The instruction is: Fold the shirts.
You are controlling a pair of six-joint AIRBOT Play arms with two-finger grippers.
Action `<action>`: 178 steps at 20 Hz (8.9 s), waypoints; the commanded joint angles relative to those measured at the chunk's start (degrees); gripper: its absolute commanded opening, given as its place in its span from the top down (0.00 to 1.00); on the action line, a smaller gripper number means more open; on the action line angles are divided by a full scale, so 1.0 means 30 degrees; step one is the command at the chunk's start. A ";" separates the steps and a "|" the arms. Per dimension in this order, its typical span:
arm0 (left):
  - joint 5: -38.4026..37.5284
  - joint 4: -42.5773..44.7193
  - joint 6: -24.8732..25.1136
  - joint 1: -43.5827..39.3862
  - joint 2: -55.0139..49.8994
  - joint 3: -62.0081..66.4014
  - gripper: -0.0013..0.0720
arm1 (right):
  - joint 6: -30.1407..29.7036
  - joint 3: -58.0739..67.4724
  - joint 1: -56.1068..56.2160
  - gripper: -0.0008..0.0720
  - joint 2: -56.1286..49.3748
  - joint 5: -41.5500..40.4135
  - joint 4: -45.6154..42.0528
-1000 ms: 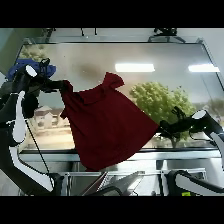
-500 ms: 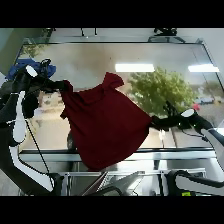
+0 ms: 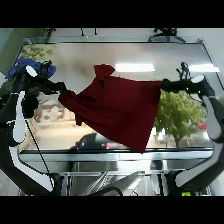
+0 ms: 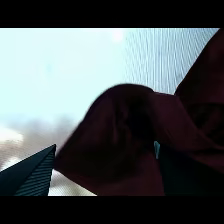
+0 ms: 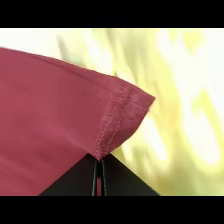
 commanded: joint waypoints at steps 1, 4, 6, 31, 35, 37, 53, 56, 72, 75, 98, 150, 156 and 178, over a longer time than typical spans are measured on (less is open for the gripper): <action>-0.1399 0.0015 -0.0036 -0.0007 -0.0007 -0.0007 0.03 | 0.0466 0.6419 0.0539 0.96 -0.5049 0.1027 0.2426; -0.1982 0.0087 0.0000 0.0015 -0.0007 -0.0007 0.03 | 0.0882 0.7803 0.0976 0.66 -0.6535 0.2178 0.2404; -0.2120 0.0233 0.0707 0.0117 -0.0007 -0.0015 0.03 | 0.0882 0.7810 0.0641 0.57 -0.6251 0.2754 0.2404; -0.7839 -0.3956 0.7308 0.1319 -0.2404 0.2251 0.97 | 0.2798 -0.8437 -0.5013 0.67 0.7169 1.1876 -0.3657; -0.8597 -0.5340 0.6244 0.2025 -0.1581 0.2076 0.97 | 0.2769 -1.5351 -0.4357 0.38 1.0244 0.9763 -0.3563; -0.8735 -0.5472 0.5472 0.2397 -0.1195 0.2069 0.97 | 0.2769 -1.7770 -0.3410 0.38 1.0907 0.8517 -0.3308; -0.8852 -0.5464 0.5166 0.2630 -0.0903 0.2055 0.97 | 0.2827 -2.0057 0.2222 0.39 0.8233 0.3198 0.2769; -0.9143 -0.5464 0.5166 0.2637 -0.0903 0.2055 0.97 | 0.1290 -2.0028 0.2200 0.95 0.7686 0.3971 0.4138; -0.8961 -2.9878 0.5814 0.8138 1.2473 0.2062 0.97 | -0.2208 0.2004 -0.4386 0.96 1.8615 0.6018 0.5559; -0.7424 -2.7722 0.5683 1.1715 1.7158 0.2069 0.97 | -0.2426 0.6659 -0.4758 0.96 1.8469 0.5574 0.5202; 0.1705 -0.8284 0.3417 0.0597 -0.3942 0.5617 0.97 | -0.3585 0.2288 -0.0845 0.96 -0.3220 0.4758 0.4590; -0.1268 -0.2871 0.0882 0.6499 0.8364 -1.7129 0.07 | 0.4524 -1.6808 0.0933 0.50 1.0979 0.5843 -0.2732; 0.0947 -0.5982 0.2288 0.4670 0.8364 -1.7325 0.83 | 0.3446 -1.7260 0.0976 0.50 1.0863 0.5610 -0.1056; -0.3388 -0.6499 0.2273 0.4597 0.8371 -1.5577 0.97 | -0.0124 -1.9402 0.1078 0.96 0.9967 0.4058 0.3810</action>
